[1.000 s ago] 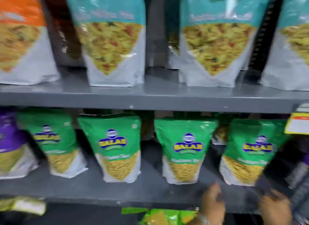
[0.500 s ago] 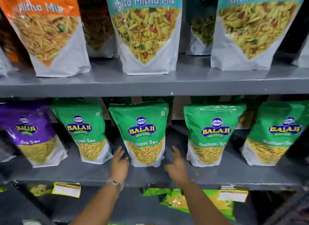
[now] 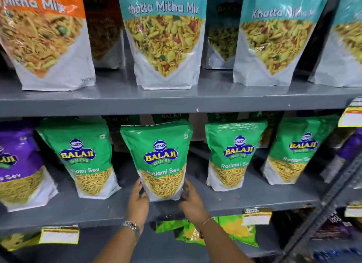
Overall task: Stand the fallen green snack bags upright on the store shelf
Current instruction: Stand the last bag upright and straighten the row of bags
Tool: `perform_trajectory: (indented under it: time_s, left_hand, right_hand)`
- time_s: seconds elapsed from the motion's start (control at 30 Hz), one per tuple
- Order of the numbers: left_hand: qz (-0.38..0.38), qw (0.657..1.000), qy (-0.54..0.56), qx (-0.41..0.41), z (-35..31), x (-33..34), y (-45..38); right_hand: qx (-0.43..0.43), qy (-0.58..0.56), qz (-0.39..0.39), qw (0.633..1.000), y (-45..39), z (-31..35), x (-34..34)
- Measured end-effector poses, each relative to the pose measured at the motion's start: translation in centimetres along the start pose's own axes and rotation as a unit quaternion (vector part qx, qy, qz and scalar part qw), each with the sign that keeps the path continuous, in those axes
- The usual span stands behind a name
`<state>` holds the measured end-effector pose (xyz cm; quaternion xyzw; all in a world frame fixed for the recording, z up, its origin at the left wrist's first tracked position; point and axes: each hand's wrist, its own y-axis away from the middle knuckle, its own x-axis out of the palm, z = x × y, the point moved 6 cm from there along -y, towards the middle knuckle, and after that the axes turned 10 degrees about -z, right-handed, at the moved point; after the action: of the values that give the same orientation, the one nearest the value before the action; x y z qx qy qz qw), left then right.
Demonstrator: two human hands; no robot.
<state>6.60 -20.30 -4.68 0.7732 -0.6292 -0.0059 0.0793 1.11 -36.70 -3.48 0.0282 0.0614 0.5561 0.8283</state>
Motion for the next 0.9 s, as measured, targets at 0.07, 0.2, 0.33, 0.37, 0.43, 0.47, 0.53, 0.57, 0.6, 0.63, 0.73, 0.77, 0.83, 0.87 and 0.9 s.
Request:
perform_trajectory:
  time_s: [0.07, 0.2, 0.33, 0.37, 0.43, 0.47, 0.53, 0.57, 0.6, 0.63, 0.73, 0.77, 0.83, 0.87, 0.9]
  left_hand:
    - [-0.001, 1.0, 0.009, 0.004, -0.5, 0.3, 0.2]
    - [-0.01, 1.0, 0.019, -0.008, -0.6, -0.6, 0.7]
    - [-0.144, 0.986, 0.075, -0.033, 2.0, -8.4, 2.0]
    - [-0.185, 0.978, 0.093, -0.025, 2.1, -11.3, 2.0]
    - [-0.25, 0.962, 0.106, 0.001, 1.4, -16.9, 0.8]
    - [-0.266, 0.958, 0.103, 0.006, 0.9, -19.2, -0.3]
    - [-0.269, 0.959, 0.085, 0.016, -0.2, -22.1, -2.9]
    - [-0.253, 0.965, 0.067, 0.018, -0.9, -22.6, -4.3]
    - [-0.231, 0.972, 0.041, 0.028, -1.7, -22.8, -5.6]
    - [-0.201, 0.978, 0.02, 0.04, -2.3, -22.8, -7.0]
    - [-0.134, 0.99, -0.028, 0.042, -3.3, -21.4, -10.0]
    - [-0.124, 0.99, -0.042, 0.052, -3.4, -20.9, -10.9]
    - [-0.084, 0.994, -0.057, 0.047, -3.4, -19.6, -12.2]
    - [-0.067, 0.995, -0.062, 0.043, -3.3, -19.0, -12.6]
    - [-0.054, 0.997, -0.039, 0.033, -3.1, -18.8, -12.9]
  right_hand:
    - [-0.011, 0.003, -0.003, 1.0, 0.2, 0.4, -0.1]
    - [-0.003, 0.011, -0.036, 0.999, 0.4, -0.1, -0.5]
    - [-0.092, 0.179, -0.182, 0.962, 3.4, -1.2, 0.8]
    - [-0.115, 0.191, -0.155, 0.962, 4.3, -1.2, 2.6]
    - [-0.134, 0.2, -0.05, 0.969, 5.2, -1.0, 7.5]
    - [-0.141, 0.214, 0.001, 0.967, 5.2, -0.9, 10.0]
    - [-0.146, 0.229, 0.054, 0.961, 4.4, -0.2, 14.5]
    - [-0.124, 0.221, 0.059, 0.965, 3.7, 0.2, 16.2]
    - [-0.09, 0.209, 0.06, 0.972, 2.9, 0.5, 17.8]
    - [-0.057, 0.196, 0.054, 0.977, 2.1, 0.7, 19.1]
    - [-0.01, 0.194, 0.039, 0.98, 0.1, 0.8, 21.0]
    - [-0.001, 0.184, 0.034, 0.982, -0.2, 0.7, 21.3]
    - [0.0, 0.152, 0.031, 0.988, -0.5, 0.8, 21.7]
    - [-0.009, 0.146, 0.027, 0.989, -0.4, 0.8, 21.7]
    - [-0.022, 0.152, 0.025, 0.988, -0.4, 0.9, 21.7]
